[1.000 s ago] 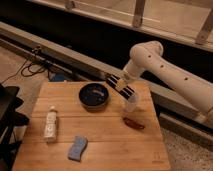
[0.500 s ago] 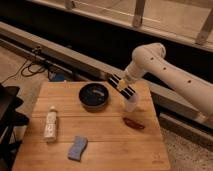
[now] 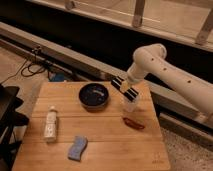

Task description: Place the eraser in the ceramic cup

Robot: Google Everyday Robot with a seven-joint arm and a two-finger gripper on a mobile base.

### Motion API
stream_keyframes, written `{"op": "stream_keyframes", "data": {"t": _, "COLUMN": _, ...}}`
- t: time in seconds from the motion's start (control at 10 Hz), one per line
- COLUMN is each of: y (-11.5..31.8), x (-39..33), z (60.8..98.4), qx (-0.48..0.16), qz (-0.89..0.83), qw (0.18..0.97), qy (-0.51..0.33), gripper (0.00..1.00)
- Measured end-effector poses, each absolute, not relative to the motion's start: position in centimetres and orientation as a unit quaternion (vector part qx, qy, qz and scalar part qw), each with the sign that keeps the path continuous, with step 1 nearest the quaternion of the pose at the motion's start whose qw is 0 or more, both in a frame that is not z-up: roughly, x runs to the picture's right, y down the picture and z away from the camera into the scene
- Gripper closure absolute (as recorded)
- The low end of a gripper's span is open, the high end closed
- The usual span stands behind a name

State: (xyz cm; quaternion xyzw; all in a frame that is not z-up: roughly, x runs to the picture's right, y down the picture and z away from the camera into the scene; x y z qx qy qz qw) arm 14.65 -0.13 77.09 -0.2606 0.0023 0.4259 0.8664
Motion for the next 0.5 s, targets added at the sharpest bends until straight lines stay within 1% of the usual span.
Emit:
{"op": "stream_keyframes", "data": {"t": 0.1, "y": 0.2, "x": 15.7, "z": 77.6, "qx": -0.264, "qz": 0.435, "qw": 0.861, "qy": 0.011, "gripper": 1.00}}
{"op": "stream_keyframes", "data": {"t": 0.2, "y": 0.8, "x": 17.5, "z": 78.1, "qx": -0.271, "qz": 0.450, "qw": 0.850, "qy": 0.023, "gripper": 0.95}}
{"op": "stream_keyframes", "data": {"t": 0.4, "y": 2.1, "x": 18.5, "z": 79.4, "qx": -0.288, "qz": 0.464, "qw": 0.836, "qy": 0.041, "gripper": 0.76}}
{"op": "stream_keyframes", "data": {"t": 0.5, "y": 2.5, "x": 18.3, "z": 79.8, "qx": -0.294, "qz": 0.466, "qw": 0.834, "qy": 0.045, "gripper": 0.68}}
